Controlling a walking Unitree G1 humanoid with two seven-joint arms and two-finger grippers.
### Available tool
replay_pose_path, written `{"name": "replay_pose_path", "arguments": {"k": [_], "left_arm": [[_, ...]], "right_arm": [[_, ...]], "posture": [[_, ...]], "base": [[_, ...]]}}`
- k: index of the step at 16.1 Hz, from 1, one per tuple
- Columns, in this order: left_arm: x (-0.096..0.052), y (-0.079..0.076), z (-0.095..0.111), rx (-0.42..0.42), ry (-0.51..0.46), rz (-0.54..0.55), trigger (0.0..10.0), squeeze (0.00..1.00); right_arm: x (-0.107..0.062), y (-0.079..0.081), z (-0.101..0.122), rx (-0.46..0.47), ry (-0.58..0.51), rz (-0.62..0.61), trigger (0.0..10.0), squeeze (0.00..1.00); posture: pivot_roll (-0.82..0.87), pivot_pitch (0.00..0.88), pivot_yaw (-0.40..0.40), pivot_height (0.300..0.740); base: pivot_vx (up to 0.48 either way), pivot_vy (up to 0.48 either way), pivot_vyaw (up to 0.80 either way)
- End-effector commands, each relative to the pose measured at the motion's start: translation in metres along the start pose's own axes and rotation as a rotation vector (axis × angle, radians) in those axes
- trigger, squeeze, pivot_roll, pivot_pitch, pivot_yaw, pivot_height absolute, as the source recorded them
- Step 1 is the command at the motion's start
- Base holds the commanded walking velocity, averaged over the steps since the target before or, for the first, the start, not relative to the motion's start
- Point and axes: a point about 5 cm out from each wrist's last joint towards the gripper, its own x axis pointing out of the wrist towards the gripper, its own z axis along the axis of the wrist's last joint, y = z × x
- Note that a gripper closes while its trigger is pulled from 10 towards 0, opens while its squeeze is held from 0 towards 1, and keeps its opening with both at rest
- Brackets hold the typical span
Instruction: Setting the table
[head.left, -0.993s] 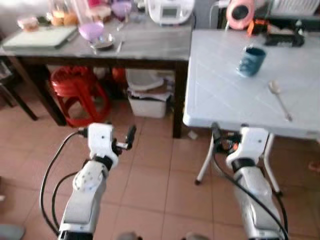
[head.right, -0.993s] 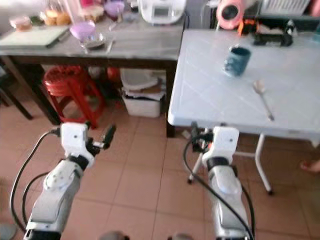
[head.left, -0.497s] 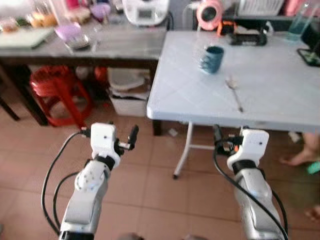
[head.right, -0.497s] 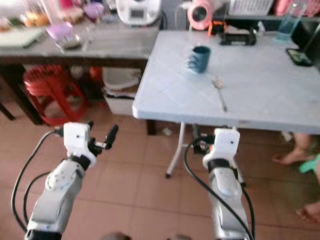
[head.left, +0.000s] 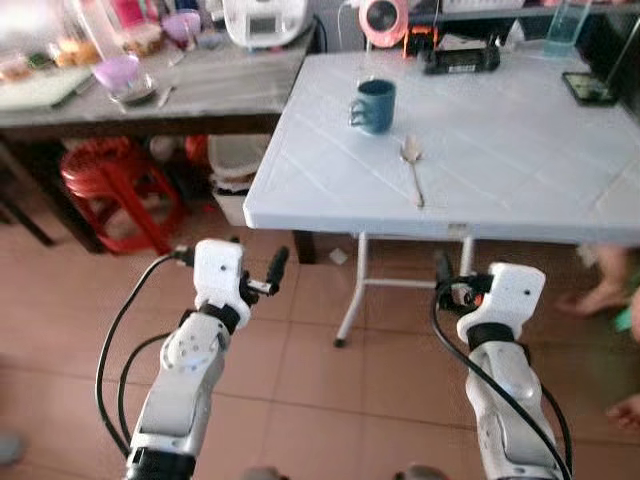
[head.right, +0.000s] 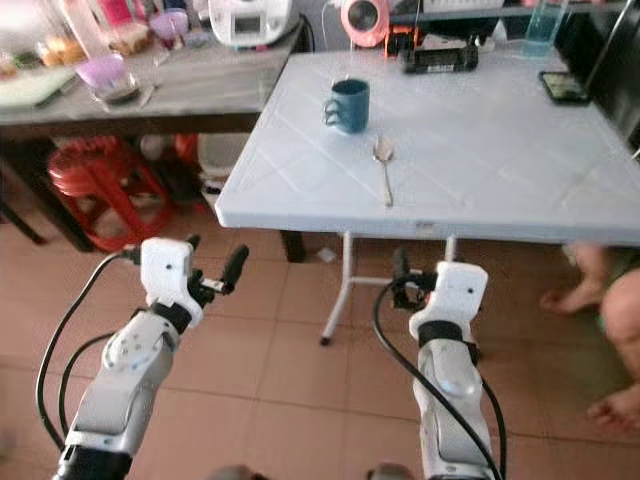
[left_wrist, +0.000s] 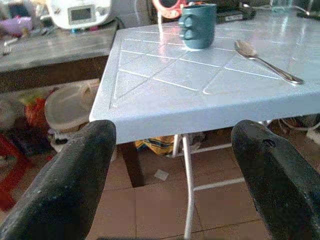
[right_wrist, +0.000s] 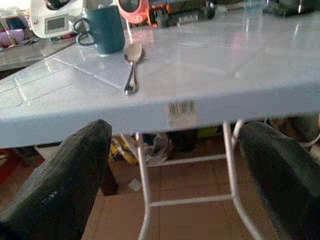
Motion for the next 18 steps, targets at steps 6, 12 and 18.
{"name": "replay_pose_path", "arguments": {"k": [6, 12, 18], "left_arm": [[-0.008, 0.007, -0.005, -0.007, 0.003, 0.079, 10.0, 0.00], [-0.032, 0.015, -0.010, -0.026, 0.006, 0.161, 10.0, 0.00], [-0.012, 0.006, 0.000, -0.030, -0.031, 0.070, 10.0, 0.00]], "right_arm": [[0.009, 0.013, -0.003, -0.017, 0.023, 0.102, 10.0, 0.00], [0.016, 0.023, -0.001, -0.028, 0.033, 0.174, 10.0, 0.00], [0.015, 0.014, 0.002, -0.034, 0.027, 0.135, 10.0, 0.00]], "posture": [[0.04, 0.000, 0.035, 0.740], [0.07, 0.000, -0.030, 0.740], [0.01, 0.000, 0.011, 0.740]], "base": [[0.000, 0.000, 0.00], [0.000, 0.000, 0.00], [0.379, 0.000, 0.00]]}}
